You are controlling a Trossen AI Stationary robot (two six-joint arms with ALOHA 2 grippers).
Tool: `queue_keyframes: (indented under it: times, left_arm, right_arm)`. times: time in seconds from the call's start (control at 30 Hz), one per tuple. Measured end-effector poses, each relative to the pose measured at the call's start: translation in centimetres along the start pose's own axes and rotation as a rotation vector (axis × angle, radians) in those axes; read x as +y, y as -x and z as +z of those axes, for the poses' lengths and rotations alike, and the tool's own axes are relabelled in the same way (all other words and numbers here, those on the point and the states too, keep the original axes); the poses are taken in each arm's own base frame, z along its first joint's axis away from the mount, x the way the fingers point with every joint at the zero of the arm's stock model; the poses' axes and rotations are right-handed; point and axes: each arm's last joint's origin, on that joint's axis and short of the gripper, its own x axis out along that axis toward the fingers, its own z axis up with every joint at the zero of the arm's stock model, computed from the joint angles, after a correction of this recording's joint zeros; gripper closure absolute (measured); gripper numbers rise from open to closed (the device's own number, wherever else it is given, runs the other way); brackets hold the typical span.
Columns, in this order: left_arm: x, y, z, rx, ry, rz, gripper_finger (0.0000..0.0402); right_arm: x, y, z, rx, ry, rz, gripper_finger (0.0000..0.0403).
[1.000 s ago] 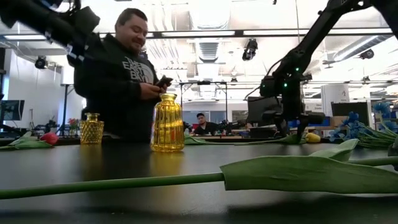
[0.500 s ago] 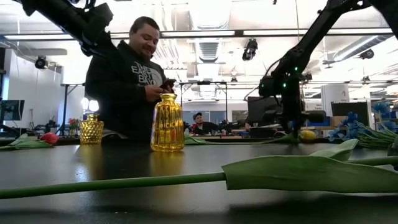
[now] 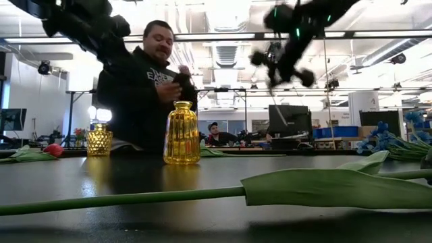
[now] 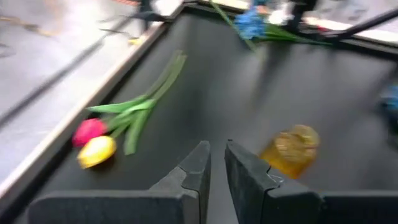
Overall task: Sort flowers into vase by color
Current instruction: Put the right yellow tulip into the bottom vase
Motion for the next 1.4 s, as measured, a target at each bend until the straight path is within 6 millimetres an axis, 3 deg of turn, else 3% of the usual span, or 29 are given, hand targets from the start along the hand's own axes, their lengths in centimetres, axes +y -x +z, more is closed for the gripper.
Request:
queue_keyframes:
  times: [0.13,0.27,0.6,0.83,1.0,1.23,1.4]
  left_arm:
    - [-0.1,-1.0,0.0,0.002,0.015,-0.157,0.0355]
    - [-0.8,-1.2,0.0,0.003,0.076,-0.286,0.0348]
    - [-5.7,1.1,0.7,0.002,0.247,-0.398,0.0351]
    - [-9.5,3.0,-0.7,0.120,0.390,-0.396,0.0358]
    - [-11.2,4.0,-1.8,0.189,0.433,-0.355,0.0359]
    - [-12.1,4.1,-2.2,0.209,0.441,-0.321,0.0359]
    - [-12.2,3.6,-2.2,0.226,0.439,-0.307,0.0359]
  right_arm:
    - [4.3,4.3,-1.0,-0.133,0.227,0.351,0.0390]
    - [6.9,7.1,-2.4,-0.208,0.298,0.594,0.0390]
    - [10.8,6.9,-5.5,-0.313,0.291,1.057,0.0391]
    - [11.7,4.8,-7.6,-0.430,0.268,1.141,0.0390]
    - [11.8,4.5,-8.3,-0.444,0.210,1.187,0.0390]
    - [12.0,6.0,-7.7,-0.456,0.206,1.236,0.0390]
    - [12.2,6.1,-8.5,-0.467,0.264,1.222,0.0390]
